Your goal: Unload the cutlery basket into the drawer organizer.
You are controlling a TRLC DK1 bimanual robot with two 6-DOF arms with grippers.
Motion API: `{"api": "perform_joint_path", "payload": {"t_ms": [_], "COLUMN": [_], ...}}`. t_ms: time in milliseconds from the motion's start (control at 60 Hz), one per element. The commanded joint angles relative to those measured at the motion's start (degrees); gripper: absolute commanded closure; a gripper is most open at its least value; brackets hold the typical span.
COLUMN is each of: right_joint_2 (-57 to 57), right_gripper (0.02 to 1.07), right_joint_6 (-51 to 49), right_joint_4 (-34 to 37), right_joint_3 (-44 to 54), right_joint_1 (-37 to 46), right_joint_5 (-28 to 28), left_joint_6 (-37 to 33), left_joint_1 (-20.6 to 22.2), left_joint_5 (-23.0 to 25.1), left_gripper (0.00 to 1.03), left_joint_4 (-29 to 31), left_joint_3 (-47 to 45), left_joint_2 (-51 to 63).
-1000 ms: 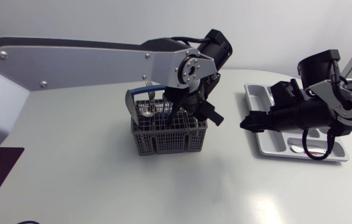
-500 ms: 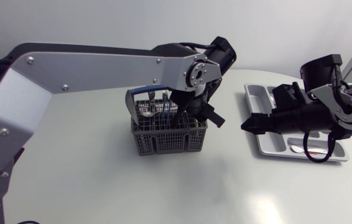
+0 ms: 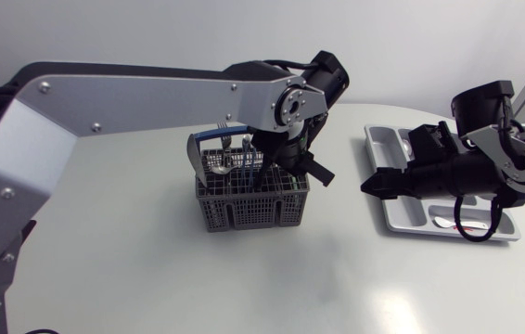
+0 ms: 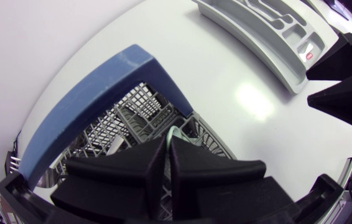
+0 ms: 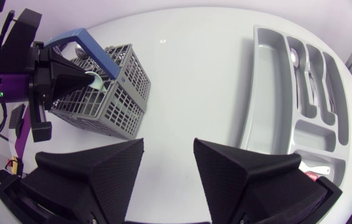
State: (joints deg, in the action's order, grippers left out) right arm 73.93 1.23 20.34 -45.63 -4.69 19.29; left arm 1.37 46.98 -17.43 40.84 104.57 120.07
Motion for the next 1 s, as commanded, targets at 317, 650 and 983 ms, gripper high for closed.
{"api": "perform_joint_path", "payload": {"t_ms": [317,650,983], "right_joint_2": [0.60,-0.37,-2.12], "right_gripper": [0.47,0.47,0.47], "right_joint_6": [-1.06,-1.50,-2.29], "right_joint_4": [-1.35,-3.81,-6.19], "right_joint_3": [1.68,3.09,4.76], "right_joint_1": [0.29,-0.59,-1.29], "right_joint_5": [0.93,2.51,3.74], "left_joint_6": [0.13,-1.10,-3.04], "left_joint_1": [2.33,4.61,5.58], "left_joint_5": [-2.78,-8.76,-12.80], "left_gripper": [0.99,0.99,0.99], "left_joint_4": [-0.41,-1.03,-3.05], "left_joint_3": [-0.86,-4.56,-8.95], "left_joint_2": [-2.47,-7.31,-13.99]}}
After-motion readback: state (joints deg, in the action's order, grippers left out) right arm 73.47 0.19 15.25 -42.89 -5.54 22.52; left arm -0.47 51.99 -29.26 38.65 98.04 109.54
